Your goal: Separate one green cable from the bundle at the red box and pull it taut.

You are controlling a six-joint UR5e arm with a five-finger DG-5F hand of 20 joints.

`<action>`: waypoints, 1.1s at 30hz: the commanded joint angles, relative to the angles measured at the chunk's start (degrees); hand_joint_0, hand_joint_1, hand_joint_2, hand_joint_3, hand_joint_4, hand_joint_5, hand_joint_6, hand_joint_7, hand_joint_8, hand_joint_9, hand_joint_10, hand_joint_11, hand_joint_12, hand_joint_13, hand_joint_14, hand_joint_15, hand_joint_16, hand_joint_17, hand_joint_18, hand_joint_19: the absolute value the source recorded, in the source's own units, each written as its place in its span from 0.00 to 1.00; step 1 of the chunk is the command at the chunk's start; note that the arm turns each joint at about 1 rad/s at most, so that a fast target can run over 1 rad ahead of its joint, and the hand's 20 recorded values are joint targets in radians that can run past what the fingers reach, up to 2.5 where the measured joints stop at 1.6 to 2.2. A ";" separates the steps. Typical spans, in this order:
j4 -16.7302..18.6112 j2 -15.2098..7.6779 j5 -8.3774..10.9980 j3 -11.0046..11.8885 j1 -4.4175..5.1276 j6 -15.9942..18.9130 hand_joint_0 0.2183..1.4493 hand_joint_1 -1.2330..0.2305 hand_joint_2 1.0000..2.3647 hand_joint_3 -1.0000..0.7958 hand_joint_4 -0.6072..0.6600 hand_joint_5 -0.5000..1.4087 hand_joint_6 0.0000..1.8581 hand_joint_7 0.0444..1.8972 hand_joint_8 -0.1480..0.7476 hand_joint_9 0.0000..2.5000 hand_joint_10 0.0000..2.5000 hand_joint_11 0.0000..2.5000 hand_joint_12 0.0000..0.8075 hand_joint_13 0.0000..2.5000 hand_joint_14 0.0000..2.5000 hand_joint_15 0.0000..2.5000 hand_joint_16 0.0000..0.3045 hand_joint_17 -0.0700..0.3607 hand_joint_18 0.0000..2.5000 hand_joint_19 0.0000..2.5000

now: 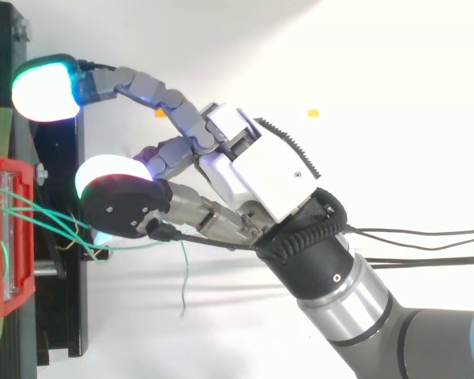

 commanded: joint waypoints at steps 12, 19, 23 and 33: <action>0.02 -0.01 0.27 -0.01 0.20 0.17 0.17 0.51 0.00 0.28 0.62 0.12 0.27 0.29 0.61 0.53 0.00 0.13 0.59 0.53 0.01 0.20 0.28 0.61 0.46 0.23; 0.02 -0.01 1.06 -2.99 -1.03 1.75 0.16 0.51 0.00 0.28 0.59 0.11 0.27 0.30 0.54 0.44 0.01 0.29 0.53 0.39 0.01 0.27 0.28 0.61 0.40 0.25; 0.02 -0.01 0.88 -3.87 -1.56 2.98 0.16 0.51 0.00 0.28 0.58 0.11 0.27 0.30 0.53 0.39 0.01 0.29 0.51 0.33 0.01 0.25 0.28 0.60 0.37 0.25; -0.25 -0.01 0.62 -3.96 -2.70 3.16 0.16 0.51 0.00 0.28 0.57 0.11 0.27 0.30 0.57 0.35 0.01 0.23 0.52 0.33 0.01 0.24 0.28 0.60 0.37 0.25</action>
